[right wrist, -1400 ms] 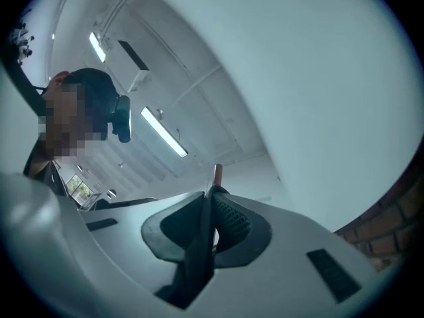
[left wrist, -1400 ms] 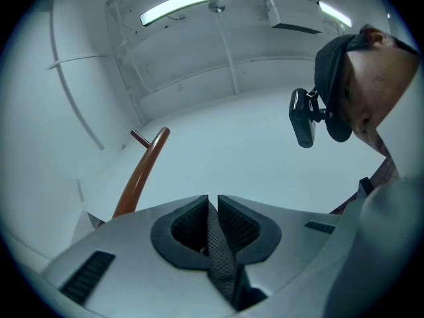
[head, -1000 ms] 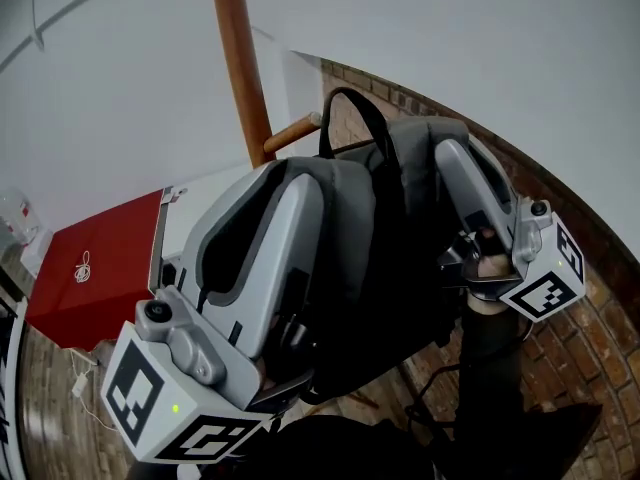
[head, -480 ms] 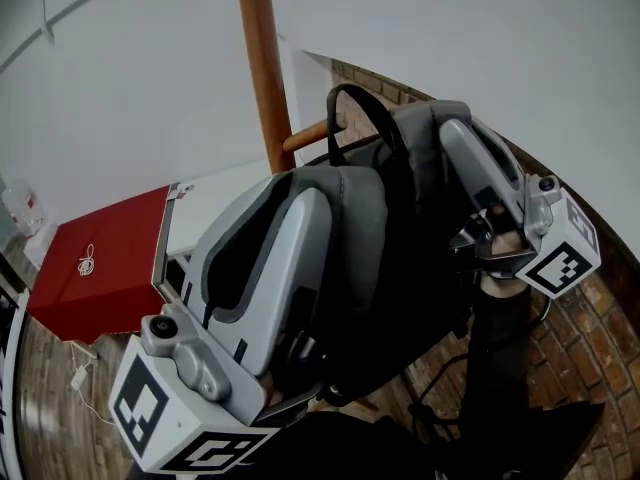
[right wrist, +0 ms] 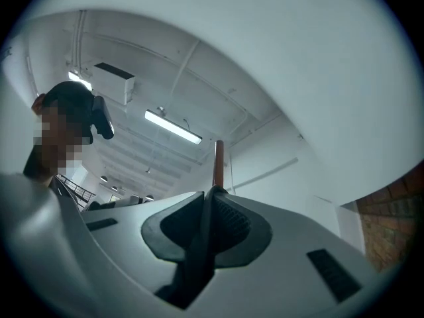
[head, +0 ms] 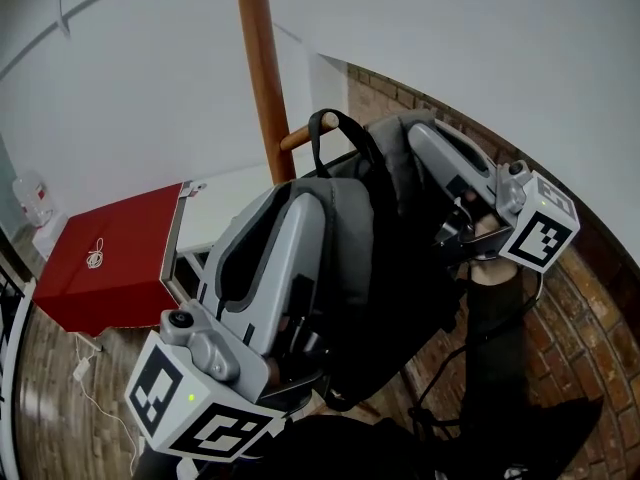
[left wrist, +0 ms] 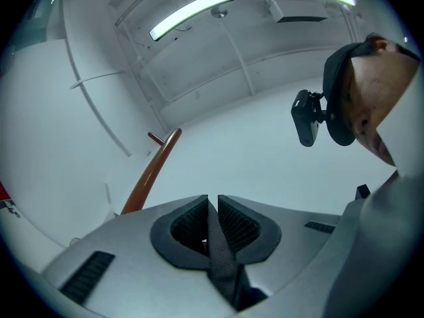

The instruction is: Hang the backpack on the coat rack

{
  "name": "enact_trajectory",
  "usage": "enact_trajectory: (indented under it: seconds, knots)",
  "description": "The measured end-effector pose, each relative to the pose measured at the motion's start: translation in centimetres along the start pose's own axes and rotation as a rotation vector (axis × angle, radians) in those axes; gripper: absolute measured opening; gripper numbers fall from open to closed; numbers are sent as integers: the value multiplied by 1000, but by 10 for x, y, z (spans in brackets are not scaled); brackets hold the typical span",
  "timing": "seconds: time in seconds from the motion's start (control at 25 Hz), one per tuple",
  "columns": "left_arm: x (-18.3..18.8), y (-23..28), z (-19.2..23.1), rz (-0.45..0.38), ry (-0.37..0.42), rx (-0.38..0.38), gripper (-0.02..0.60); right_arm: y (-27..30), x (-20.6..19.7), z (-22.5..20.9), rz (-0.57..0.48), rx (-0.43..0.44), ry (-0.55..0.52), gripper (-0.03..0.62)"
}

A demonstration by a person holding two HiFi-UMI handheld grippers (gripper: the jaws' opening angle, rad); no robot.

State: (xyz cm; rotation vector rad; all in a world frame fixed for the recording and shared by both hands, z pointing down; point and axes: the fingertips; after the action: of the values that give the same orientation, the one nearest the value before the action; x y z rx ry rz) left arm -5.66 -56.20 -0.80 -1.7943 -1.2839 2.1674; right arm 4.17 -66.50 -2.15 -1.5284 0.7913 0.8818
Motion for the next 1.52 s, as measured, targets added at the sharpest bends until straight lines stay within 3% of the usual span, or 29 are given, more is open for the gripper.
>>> enact_trajectory:
  seconds: [0.2, 0.56, 0.84, 1.12, 1.24, 1.4, 1.52]
  knots:
    - [-12, -2, 9, 32, 19, 21, 54, 4, -19, -15, 4, -1, 47, 46]
    - [-30, -12, -5, 17, 57, -72, 54, -27, -49, -25, -146, -41, 77, 49]
    - [-27, -32, -13, -81, 198, -40, 54, -46, -79, -6, -196, -160, -13, 54]
    - [-39, -55, -15, -96, 149, -70, 54, -69, -99, 8, -238, -359, -128, 84]
    - [-40, -71, -11, -87, 93, -100, 54, -77, -110, 18, -251, -441, -168, 98]
    - [-44, -87, 2, -68, 45, -118, 54, -85, -124, 30, -275, -524, -216, 204]
    - [-39, -104, 9, -69, 9, -139, 54, -91, -138, 47, -283, -607, -257, 209]
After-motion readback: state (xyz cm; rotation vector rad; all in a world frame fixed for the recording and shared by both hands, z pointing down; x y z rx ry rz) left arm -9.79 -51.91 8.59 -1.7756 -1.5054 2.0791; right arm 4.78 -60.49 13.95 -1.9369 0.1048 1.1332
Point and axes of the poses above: the fingertips, and each gripper's own axes: y forward along the fingers, z to its left, x out of its top, and after that the axes turned 10 degrees about y, right-handed
